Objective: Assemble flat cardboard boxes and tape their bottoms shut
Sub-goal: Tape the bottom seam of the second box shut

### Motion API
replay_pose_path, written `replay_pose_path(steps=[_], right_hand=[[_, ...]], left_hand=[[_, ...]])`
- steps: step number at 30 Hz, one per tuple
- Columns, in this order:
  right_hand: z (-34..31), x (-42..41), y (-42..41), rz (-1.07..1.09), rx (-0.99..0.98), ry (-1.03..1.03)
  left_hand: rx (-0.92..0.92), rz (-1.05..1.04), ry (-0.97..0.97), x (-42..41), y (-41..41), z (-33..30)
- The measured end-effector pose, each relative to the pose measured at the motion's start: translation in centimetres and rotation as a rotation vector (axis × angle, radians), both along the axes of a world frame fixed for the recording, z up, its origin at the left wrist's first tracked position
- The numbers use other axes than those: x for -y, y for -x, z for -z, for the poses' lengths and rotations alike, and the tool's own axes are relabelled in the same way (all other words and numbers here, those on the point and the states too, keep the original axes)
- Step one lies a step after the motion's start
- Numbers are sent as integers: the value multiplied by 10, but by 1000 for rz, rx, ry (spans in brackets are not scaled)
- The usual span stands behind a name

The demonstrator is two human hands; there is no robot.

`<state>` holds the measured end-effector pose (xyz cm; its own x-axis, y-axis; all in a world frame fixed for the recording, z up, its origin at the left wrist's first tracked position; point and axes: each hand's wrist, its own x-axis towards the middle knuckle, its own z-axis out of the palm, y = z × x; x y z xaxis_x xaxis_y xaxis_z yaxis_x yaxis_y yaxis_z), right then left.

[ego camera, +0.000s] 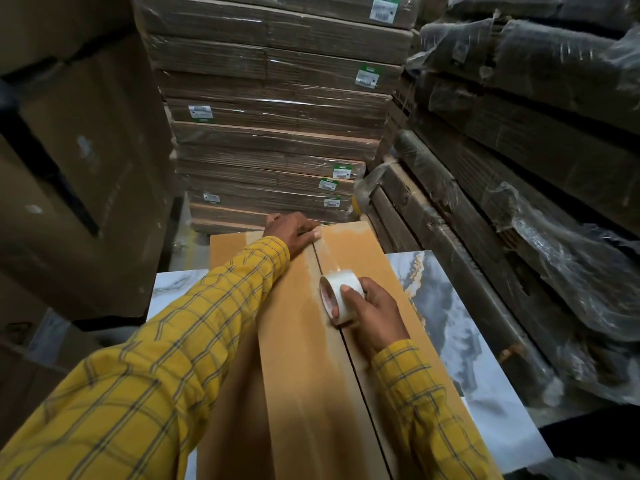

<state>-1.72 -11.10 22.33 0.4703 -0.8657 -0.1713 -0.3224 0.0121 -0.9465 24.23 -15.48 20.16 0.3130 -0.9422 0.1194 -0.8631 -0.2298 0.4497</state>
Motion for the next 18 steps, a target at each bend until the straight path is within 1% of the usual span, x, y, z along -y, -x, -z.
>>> replay_pose_path(steps=[5, 7, 10, 13, 15, 18], right_hand=[[-11, -4, 5, 36, -170, 62], [-14, -11, 10, 22, -151, 47], [-11, -26, 21, -11, -67, -3], [-14, -39, 38, 10, -60, 95], [-17, -45, 45, 15, -118, 172], [-16, -46, 45, 35, -149, 190]], left_hand=[[14, -2, -12, -3, 8, -6], [11, 3, -12, -4, 7, -6], [18, 6, -18, -3, 7, -4], [21, -3, -30, 1, 6, 0], [28, -12, -69, 6, 4, 3], [38, -26, -143, 8, 4, 9]])
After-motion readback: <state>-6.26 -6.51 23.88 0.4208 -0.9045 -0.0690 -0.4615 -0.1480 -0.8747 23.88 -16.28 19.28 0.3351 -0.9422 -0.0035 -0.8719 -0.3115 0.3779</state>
